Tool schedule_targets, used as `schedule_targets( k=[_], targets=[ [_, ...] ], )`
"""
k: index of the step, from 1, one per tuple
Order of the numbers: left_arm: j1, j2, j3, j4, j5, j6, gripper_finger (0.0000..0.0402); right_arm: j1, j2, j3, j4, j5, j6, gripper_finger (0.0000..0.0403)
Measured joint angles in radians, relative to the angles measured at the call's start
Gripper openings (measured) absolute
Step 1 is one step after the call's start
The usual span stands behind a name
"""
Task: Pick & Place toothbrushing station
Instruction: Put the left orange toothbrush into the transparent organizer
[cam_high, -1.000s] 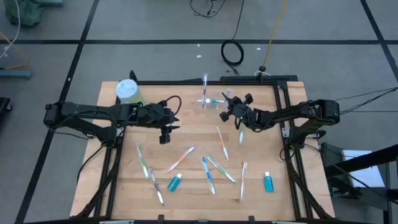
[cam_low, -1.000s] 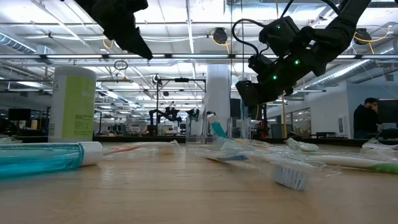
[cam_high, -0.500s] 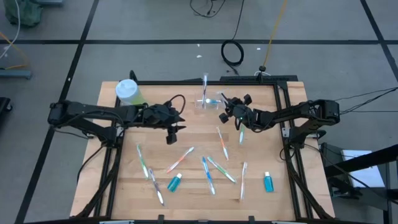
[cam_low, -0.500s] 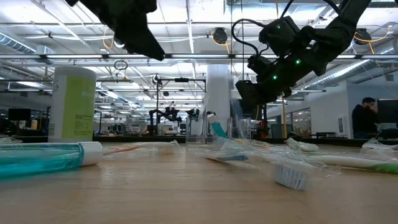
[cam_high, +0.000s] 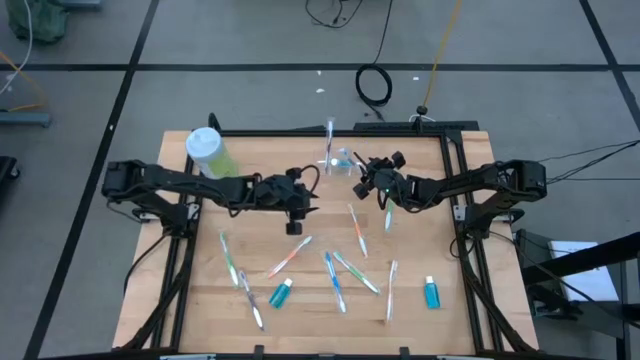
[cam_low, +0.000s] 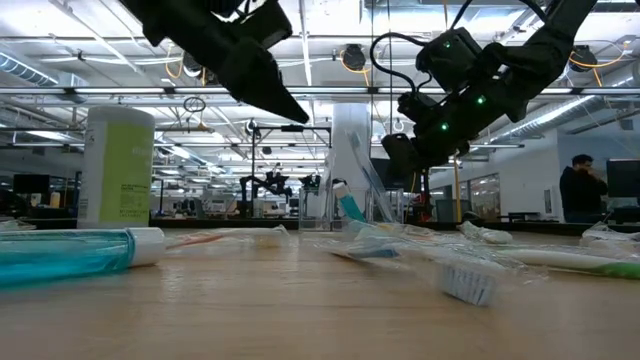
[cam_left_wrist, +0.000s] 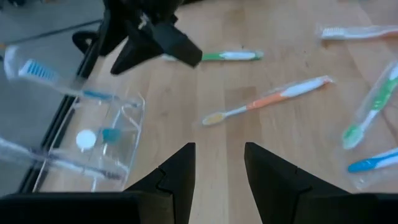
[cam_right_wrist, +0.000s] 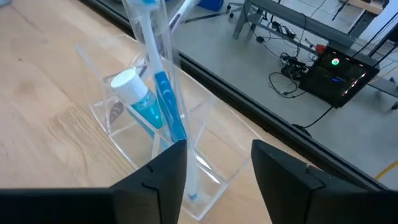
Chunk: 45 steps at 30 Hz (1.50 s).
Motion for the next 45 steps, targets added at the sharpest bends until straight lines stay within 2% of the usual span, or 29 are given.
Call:
schedule_targets(
  k=[3, 8, 11, 14, 18, 21, 25, 27, 31, 34, 37, 42, 45],
  targets=[
    [0.003, 0.027, 0.0, 0.059, -0.017, 0.086, 0.0145, 0.0, 0.0, 0.0, -0.001, 0.0, -0.048, 0.0173],
    [0.033, 0.08, 0.0, 0.277, -0.227, 0.166, 0.0145, -0.001, 0.0, 0.0, 0.006, 0.002, -0.146, 0.017],
    [0.081, 0.117, 0.0, 0.382, -0.223, 0.198, 0.0145, -0.002, 0.0, 0.0, 0.007, 0.002, -0.151, 0.0171],
    [0.137, 0.17, 0.02, 0.403, -0.148, 0.143, 0.0145, -0.002, 0.0, 0.0, 0.005, 0.002, -0.134, 0.017],
    [0.194, 0.258, 0.049, 0.397, -0.054, 0.125, 0.0145, -0.002, 0.0, 0.0, 0.005, 0.0, -0.089, 0.0168],
    [0.212, 0.318, 0.091, 0.376, -0.051, 0.14, 0.0145, -0.002, 0.0, 0.0, 0.007, 0.0, -0.053, 0.0167],
    [0.222, 0.377, 0.172, 0.237, -0.054, 0.14, 0.0145, -0.002, 0.0, 0.0, -0.002, -0.001, -0.033, 0.0167],
    [0.222, 0.403, 0.202, 0.18, -0.093, 0.14, 0.0145, -0.001, 0.0, 0.0, -0.009, -0.001, -0.033, 0.0166],
    [0.221, 0.417, 0.243, 0.181, -0.212, 0.149, 0.0145, -0.001, 0.0, 0.0, -0.018, -0.001, -0.033, 0.0167],
    [0.228, 0.417, 0.255, 0.178, -0.234, 0.166, 0.0145, -0.001, 0.0, 0.0, -0.021, -0.001, -0.033, 0.0165],
    [0.236, 0.417, 0.263, 0.176, -0.231, 0.155, 0.0145, 0.0, 0.0, 0.0, -0.025, -0.001, -0.033, 0.0164],
    [0.239, 0.419, 0.264, 0.063, -0.107, 0.188, 0.0145, 0.0, 0.0, 0.0, -0.037, -0.001, -0.033, 0.0163],
    [0.237, 0.418, 0.264, 0.042, -0.158, 0.209, 0.0145, 0.0, 0.0, 0.0, -0.041, -0.001, -0.033, 0.0162]
  ],
)
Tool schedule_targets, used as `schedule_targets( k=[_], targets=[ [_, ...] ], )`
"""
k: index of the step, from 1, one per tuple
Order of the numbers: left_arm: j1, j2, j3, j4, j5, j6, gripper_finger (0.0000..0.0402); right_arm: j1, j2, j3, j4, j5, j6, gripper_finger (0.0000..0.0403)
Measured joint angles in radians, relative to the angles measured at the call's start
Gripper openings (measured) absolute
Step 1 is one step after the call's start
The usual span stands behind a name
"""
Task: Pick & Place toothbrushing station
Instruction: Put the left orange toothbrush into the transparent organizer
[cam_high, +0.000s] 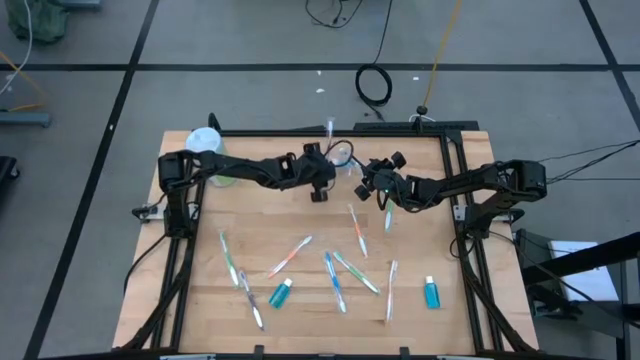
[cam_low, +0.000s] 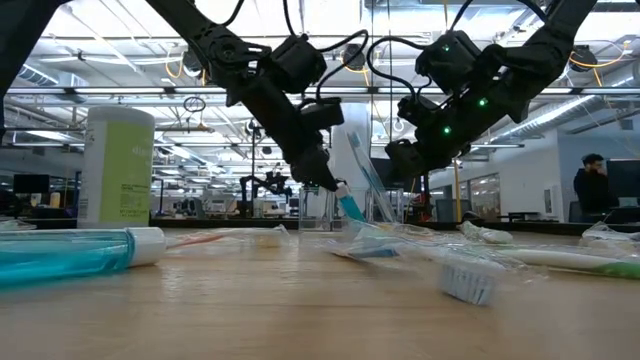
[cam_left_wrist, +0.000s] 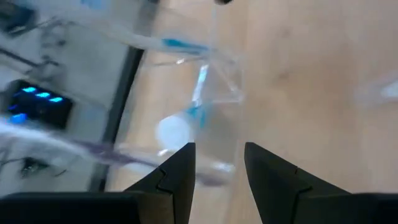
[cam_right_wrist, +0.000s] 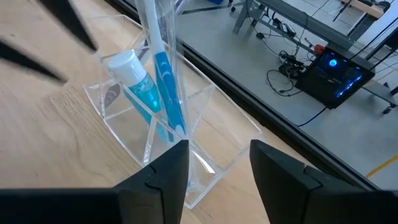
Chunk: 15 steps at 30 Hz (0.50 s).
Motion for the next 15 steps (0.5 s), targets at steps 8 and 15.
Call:
schedule_targets(
  k=[8, 15],
  targets=[
    [0.033, 0.0, 0.0, 0.019, 0.037, -0.016, 0.0145, 0.0, 0.0, 0.0, 0.0, 0.0, 0.0, 0.016],
    [0.039, 0.0, -0.001, 0.037, 0.0, -0.002, 0.0145, 0.0, 0.0, 0.0, 0.0, 0.0, 0.0, 0.0159]
  ],
)
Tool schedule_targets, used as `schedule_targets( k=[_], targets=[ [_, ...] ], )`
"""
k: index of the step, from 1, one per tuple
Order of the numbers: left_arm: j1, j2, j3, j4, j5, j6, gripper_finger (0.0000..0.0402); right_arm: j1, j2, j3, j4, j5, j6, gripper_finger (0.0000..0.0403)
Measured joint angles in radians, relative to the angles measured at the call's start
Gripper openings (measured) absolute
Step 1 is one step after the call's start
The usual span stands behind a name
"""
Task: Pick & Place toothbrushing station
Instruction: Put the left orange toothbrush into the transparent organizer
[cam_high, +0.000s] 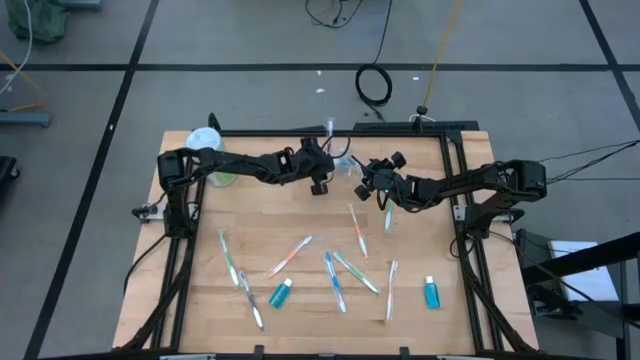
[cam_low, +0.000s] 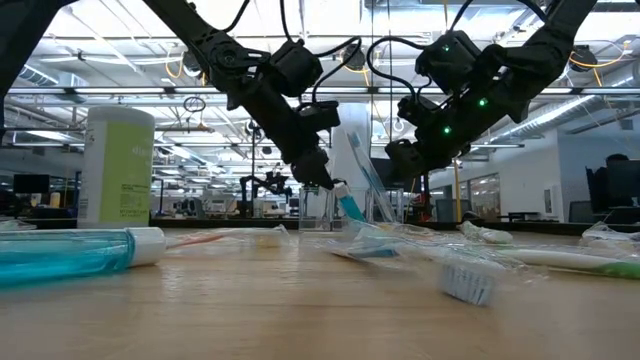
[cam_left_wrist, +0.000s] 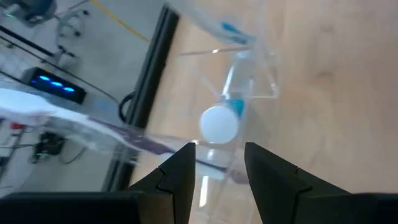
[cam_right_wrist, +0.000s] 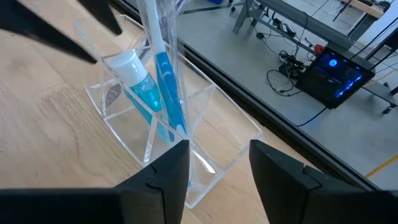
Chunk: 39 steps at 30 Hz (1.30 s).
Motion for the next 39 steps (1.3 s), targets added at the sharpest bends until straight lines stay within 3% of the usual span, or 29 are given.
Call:
schedule_targets(
  k=[15, 31, 39],
  targets=[
    [0.007, -0.001, 0.0, 0.071, 0.027, 0.079, 0.0145, 0.0, 0.0, 0.0, 0.0, 0.0, 0.0, 0.0156],
    [0.044, -0.001, 0.0, 0.085, 0.085, -0.032, 0.0145, 0.0, 0.0, 0.0, 0.0, 0.0, 0.0, 0.0155],
    [-0.024, -0.013, -0.001, 0.052, 0.06, -0.045, 0.0145, 0.0, 0.0, 0.0, 0.0, 0.0, 0.0, 0.0155]
  ],
)
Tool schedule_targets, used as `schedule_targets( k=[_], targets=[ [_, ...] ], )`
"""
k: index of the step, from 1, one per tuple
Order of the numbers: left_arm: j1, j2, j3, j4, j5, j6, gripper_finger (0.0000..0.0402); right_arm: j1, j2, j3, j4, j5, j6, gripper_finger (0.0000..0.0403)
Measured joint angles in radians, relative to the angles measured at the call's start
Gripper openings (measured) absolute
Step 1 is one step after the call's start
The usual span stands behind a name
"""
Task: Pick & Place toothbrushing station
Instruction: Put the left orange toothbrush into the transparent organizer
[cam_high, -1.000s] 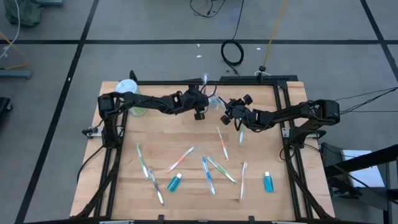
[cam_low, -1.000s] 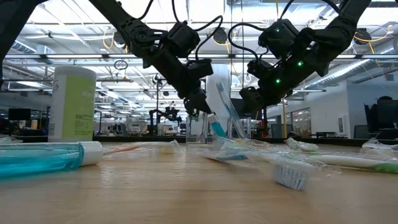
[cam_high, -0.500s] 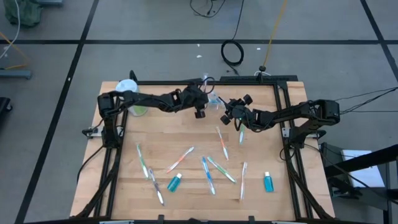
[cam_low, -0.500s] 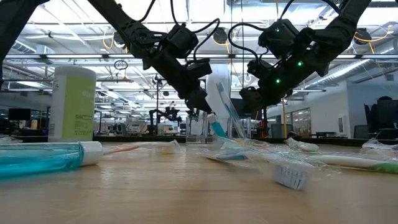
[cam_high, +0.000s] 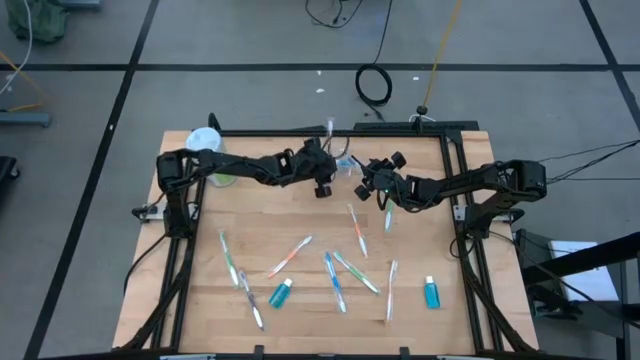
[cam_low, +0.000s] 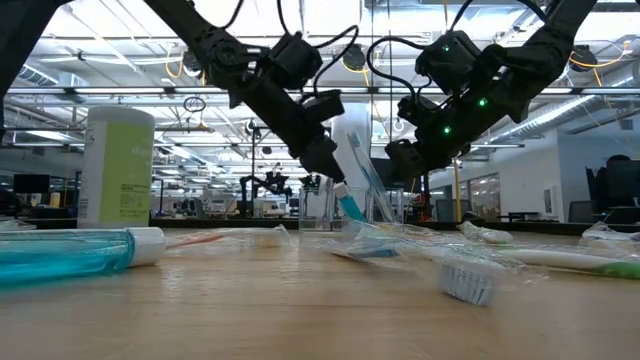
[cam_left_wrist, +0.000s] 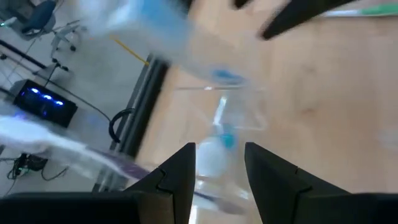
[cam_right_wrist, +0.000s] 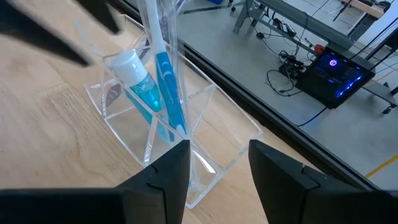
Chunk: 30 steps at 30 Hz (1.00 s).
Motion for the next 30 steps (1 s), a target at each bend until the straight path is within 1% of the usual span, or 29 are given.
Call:
schedule_targets(
  k=[2, 5, 7, 9, 11, 14, 15, 17, 21, 24, 26, 28, 30],
  targets=[
    [-0.035, -0.015, 0.0, -0.017, -0.041, 0.004, 0.0145, 0.0, 0.0, 0.0, -0.001, 0.0, 0.0, 0.0155],
    [-0.089, -0.055, 0.0, -0.088, -0.119, -0.022, 0.0145, 0.0, 0.0, 0.0, -0.01, 0.0, 0.0, 0.0155],
    [-0.123, -0.102, 0.0, -0.174, -0.119, -0.071, 0.0145, 0.0, 0.0, 0.0, -0.019, -0.001, 0.001, 0.0155],
    [-0.156, -0.163, 0.0, -0.265, -0.057, -0.109, 0.0145, 0.001, 0.0, 0.001, -0.042, -0.006, 0.039, 0.0155],
    [-0.19, -0.232, 0.0, -0.372, 0.035, -0.148, 0.0145, 0.0, 0.0, 0.0, -0.074, -0.039, 0.081, 0.0155],
    [-0.238, -0.332, 0.0, -0.516, 0.152, -0.216, 0.0145, -0.007, 0.0, 0.0, -0.068, -0.081, 0.094, 0.0155],
    [-0.253, -0.361, 0.0, -0.567, 0.175, -0.242, 0.0145, -0.008, 0.0, 0.0, -0.06, -0.078, 0.09, 0.0155],
    [-0.284, -0.416, 0.0, -0.661, 0.206, -0.325, 0.0145, -0.008, 0.0, 0.0, -0.038, -0.076, 0.034, 0.0155],
    [-0.346, -0.476, 0.0, -0.839, 0.222, -0.529, 0.0145, -0.001, -0.004, 0.0, 0.081, -0.078, -0.09, 0.0155],
    [-0.388, -0.492, -0.03, -0.876, 0.222, -0.618, 0.0145, 0.011, -0.004, 0.0, 0.174, -0.087, -0.17, 0.0155],
    [-0.412, -0.491, -0.062, -0.855, 0.222, -0.671, 0.0145, 0.014, -0.004, 0.0, 0.233, -0.118, -0.211, 0.0155],
    [-0.437, -0.491, -0.119, -0.796, 0.222, -0.724, 0.0145, 0.014, -0.004, 0.0, 0.269, -0.162, -0.238, 0.0155],
    [-0.463, -0.491, -0.193, -0.677, 0.222, -0.774, 0.0145, 0.013, -0.004, 0.0, 0.273, -0.205, -0.242, 0.0155]
  ],
)
